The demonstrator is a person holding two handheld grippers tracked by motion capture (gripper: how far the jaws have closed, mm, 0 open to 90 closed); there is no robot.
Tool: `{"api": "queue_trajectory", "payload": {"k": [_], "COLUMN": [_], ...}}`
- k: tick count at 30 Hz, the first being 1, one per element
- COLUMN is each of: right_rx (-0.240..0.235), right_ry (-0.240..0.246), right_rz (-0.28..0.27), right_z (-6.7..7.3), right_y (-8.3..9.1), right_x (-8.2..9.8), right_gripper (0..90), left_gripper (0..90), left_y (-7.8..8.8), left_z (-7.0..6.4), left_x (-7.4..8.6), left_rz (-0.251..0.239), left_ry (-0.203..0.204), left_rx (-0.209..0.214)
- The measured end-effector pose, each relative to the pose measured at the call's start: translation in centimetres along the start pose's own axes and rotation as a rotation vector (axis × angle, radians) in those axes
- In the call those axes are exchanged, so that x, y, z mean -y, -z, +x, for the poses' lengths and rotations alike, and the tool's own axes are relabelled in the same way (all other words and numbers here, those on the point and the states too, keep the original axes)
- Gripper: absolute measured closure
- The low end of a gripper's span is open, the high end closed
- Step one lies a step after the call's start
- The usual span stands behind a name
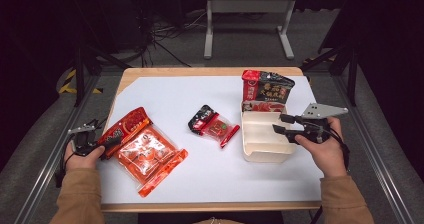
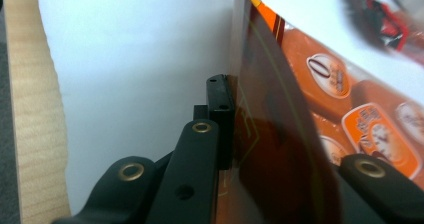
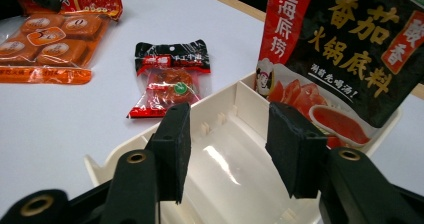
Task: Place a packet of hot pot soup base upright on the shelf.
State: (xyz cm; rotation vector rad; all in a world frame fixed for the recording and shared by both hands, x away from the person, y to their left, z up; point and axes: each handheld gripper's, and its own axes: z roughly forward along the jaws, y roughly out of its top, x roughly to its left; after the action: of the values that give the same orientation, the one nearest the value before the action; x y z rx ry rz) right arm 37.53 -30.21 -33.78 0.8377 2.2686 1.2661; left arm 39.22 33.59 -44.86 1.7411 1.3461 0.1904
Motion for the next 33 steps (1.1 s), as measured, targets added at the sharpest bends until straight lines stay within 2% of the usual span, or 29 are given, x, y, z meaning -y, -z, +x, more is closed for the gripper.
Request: {"api": "queue_trajectory", "payload": {"k": [4,9,16,19,24,32,33], "right_rx": [-0.008,-0.015,-0.017,-0.02,-0.02,-0.024,-0.024], "right_ry": [0.003,0.013,0.015,0.014,0.019,0.027,0.027], "right_rz": [0.007,0.005,-0.004,-0.004,-0.009,-0.012,-0.012], "right_z": [0.3,0.6,0.9,1.0,1.2,1.5,1.5], "right_y": [0.0,0.0,0.2,0.3,0.4,0.6,0.6], "right_x": [-0.1,-0.4,-0.6,-0.7,-0.8,-1.0,-1.0], "right_gripper": [55.3,56.9,57.6,58.1,58.6,60.1,60.1], "left_gripper": [90.0,90.0,90.0,90.0,90.0,90.0,90.0], "left_y": [1.1,2.8,4.5,4.9,5.9,7.3,7.3], "left_z": [-0.8,-2.1,-3.9,-4.6,-6.7,-10.3,-10.3], "left_x": [-0.7,-1.6,-2.7,-2.9,-3.6,-4.5,-4.5], "left_rz": [-0.055,-0.12,-0.182,-0.192,-0.228,-0.263,-0.263], "left_ry": [-0.031,-0.057,-0.088,-0.108,-0.176,-0.28,-0.28], "left_rx": [0.006,0.037,0.096,0.107,0.124,0.182,0.182]}}
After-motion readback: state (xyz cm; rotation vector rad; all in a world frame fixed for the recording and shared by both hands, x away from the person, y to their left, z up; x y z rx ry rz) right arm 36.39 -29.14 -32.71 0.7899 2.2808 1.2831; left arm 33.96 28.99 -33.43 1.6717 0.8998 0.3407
